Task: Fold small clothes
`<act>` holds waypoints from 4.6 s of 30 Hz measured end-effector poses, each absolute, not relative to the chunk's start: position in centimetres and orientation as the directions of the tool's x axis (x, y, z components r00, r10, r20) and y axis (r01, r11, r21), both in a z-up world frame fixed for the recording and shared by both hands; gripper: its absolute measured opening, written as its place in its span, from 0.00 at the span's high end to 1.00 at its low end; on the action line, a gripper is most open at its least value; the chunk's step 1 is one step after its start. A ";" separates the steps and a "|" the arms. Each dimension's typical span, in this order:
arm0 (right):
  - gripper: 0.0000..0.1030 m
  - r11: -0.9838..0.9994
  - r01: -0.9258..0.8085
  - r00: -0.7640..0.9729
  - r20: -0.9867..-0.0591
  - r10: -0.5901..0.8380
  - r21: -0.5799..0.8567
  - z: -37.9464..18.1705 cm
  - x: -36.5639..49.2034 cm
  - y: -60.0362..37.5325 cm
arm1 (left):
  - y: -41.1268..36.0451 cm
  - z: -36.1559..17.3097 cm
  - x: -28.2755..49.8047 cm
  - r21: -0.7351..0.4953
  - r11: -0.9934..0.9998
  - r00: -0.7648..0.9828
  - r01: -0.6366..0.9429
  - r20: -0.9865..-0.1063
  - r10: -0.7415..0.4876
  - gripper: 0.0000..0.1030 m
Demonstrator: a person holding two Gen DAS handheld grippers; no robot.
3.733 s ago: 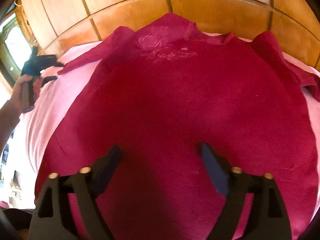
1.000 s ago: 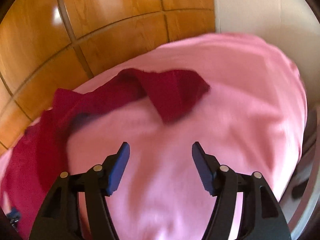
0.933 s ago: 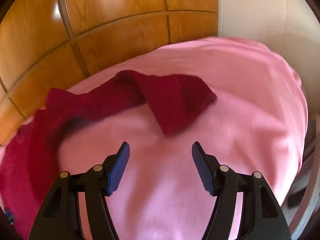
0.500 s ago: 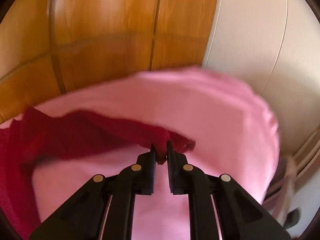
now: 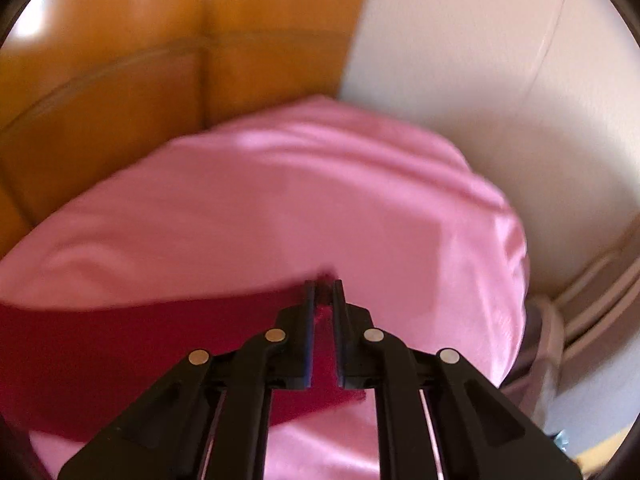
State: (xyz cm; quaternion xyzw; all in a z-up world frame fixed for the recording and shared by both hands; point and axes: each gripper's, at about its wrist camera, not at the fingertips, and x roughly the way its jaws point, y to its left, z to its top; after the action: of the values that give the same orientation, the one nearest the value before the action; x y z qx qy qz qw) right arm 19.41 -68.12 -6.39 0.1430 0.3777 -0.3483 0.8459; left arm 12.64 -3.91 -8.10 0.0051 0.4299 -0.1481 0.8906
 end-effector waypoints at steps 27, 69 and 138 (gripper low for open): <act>0.86 0.690 0.634 0.634 -0.746 -0.205 0.349 -12.2 15.8 -64.2 | -4.2 -8.2 12.6 -0.106 0.956 0.580 0.273 -0.775 -0.252 0.10; 0.56 0.899 0.112 0.617 -0.739 0.272 0.424 -13.0 1.5 -46.1 | 5.1 -2.4 5.7 -0.171 0.979 0.661 0.112 -0.723 -0.202 0.40; 0.40 0.836 -0.226 0.656 -0.556 0.511 0.501 -6.6 19.7 -25.0 | 0.9 -4.6 16.8 -0.448 0.884 0.508 0.133 -0.735 -0.449 0.19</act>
State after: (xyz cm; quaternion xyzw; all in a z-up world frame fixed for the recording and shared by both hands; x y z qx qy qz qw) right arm 19.65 -24.95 -6.58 0.1979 0.3593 0.2074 0.8881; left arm 16.78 0.86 -4.62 -0.1695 0.4656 -0.1710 0.8516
